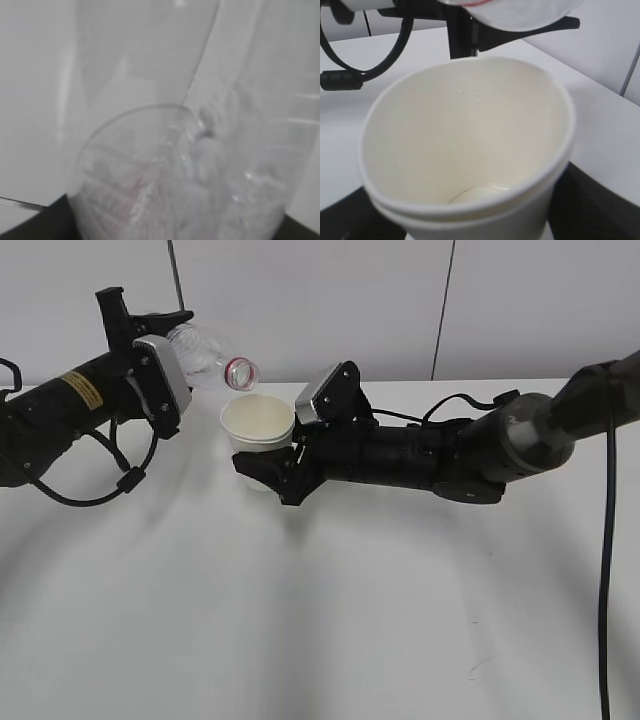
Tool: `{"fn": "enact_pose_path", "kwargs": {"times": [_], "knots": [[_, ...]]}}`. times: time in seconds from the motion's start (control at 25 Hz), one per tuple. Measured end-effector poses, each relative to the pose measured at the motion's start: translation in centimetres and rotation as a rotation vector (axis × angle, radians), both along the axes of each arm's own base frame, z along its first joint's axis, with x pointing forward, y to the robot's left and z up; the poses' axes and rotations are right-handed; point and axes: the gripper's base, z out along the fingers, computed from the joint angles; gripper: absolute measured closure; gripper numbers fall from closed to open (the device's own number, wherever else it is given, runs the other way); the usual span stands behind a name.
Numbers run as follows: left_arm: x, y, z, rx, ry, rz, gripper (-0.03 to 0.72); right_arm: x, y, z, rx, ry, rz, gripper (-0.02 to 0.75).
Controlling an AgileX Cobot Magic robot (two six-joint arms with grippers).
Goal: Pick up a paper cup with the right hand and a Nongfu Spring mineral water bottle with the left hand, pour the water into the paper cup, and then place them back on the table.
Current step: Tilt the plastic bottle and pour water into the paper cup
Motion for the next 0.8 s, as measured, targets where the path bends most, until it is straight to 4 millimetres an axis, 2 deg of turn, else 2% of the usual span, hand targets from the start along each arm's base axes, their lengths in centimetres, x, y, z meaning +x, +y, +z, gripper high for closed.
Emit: {"fn": "enact_pose_path", "kwargs": {"times": [0.8], "knots": [[-0.01, 0.01, 0.25, 0.039, -0.061, 0.004, 0.292, 0.16, -0.17, -0.29, -0.029, 0.014, -0.024, 0.198]]}}
